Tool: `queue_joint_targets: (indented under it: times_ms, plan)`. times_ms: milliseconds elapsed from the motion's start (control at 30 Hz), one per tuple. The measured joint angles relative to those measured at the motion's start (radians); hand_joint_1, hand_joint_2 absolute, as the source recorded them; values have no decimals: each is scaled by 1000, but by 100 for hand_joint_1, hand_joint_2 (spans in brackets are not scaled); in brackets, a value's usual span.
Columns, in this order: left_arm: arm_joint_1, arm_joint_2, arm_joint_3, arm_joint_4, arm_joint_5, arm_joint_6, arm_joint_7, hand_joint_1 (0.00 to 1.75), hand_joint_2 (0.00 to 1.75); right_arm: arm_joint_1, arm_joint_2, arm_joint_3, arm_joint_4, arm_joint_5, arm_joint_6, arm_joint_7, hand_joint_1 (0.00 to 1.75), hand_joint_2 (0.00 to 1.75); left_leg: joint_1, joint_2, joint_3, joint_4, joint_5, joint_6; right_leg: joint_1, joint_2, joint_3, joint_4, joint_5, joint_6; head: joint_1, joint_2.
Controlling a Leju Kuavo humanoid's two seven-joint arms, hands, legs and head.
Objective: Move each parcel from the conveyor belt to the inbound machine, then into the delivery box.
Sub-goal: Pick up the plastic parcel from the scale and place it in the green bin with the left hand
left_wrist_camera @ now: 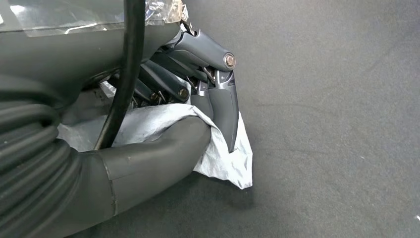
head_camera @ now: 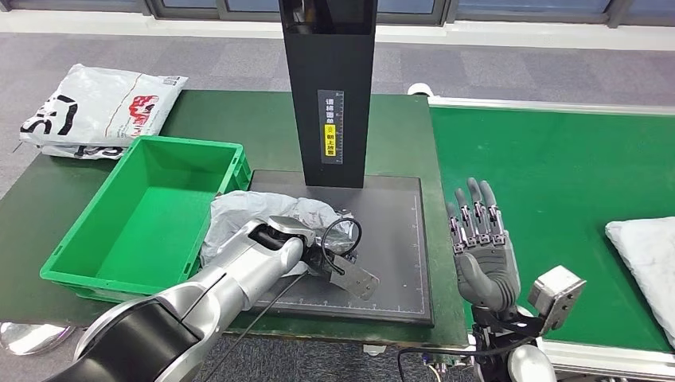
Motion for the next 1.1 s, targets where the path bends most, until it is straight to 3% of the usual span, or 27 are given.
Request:
queue_joint_targets:
  times_ms: [200,400,533,767,867,1000,1100]
  plan:
    - [-1,-5,0,-4,25,49,-16,175,175,4,0,0,0,-16,-25,-21,0,175,0,0,-2,0,0,0,0,0,-2,0,0,0,0,0]
    - [-10,10,5,-61,223,159,-43,175,175,37,-11,0,-30,-48,-75,-28,0,175,0,-1,-3,0,0,0,0,0,-3,0,0,0,0,0]
    - [-18,63,26,-188,430,179,-35,175,175,71,-15,0,-80,-57,-104,-21,0,175,0,0,-4,0,0,0,0,0,-5,0,0,0,0,0]
    - [15,208,126,-553,650,291,99,175,175,175,-17,-30,-181,-62,-139,-35,0,175,0,0,-5,-1,0,-1,0,1,-6,1,0,-1,0,0]
    - [42,253,195,-692,634,367,154,175,175,208,-17,-46,-216,-63,-148,-41,0,175,1,0,-6,-1,0,-1,0,2,-7,1,0,-1,0,0]
    - [69,292,282,-842,501,553,251,175,175,242,-13,-60,-255,-55,-156,-42,0,175,1,0,-6,-1,0,-1,0,2,-8,1,0,-1,0,0]
    - [72,309,348,-923,431,611,293,175,175,259,-3,-69,-277,-48,-156,-37,0,175,1,0,-6,-1,0,0,0,1,-8,1,0,-1,0,0]
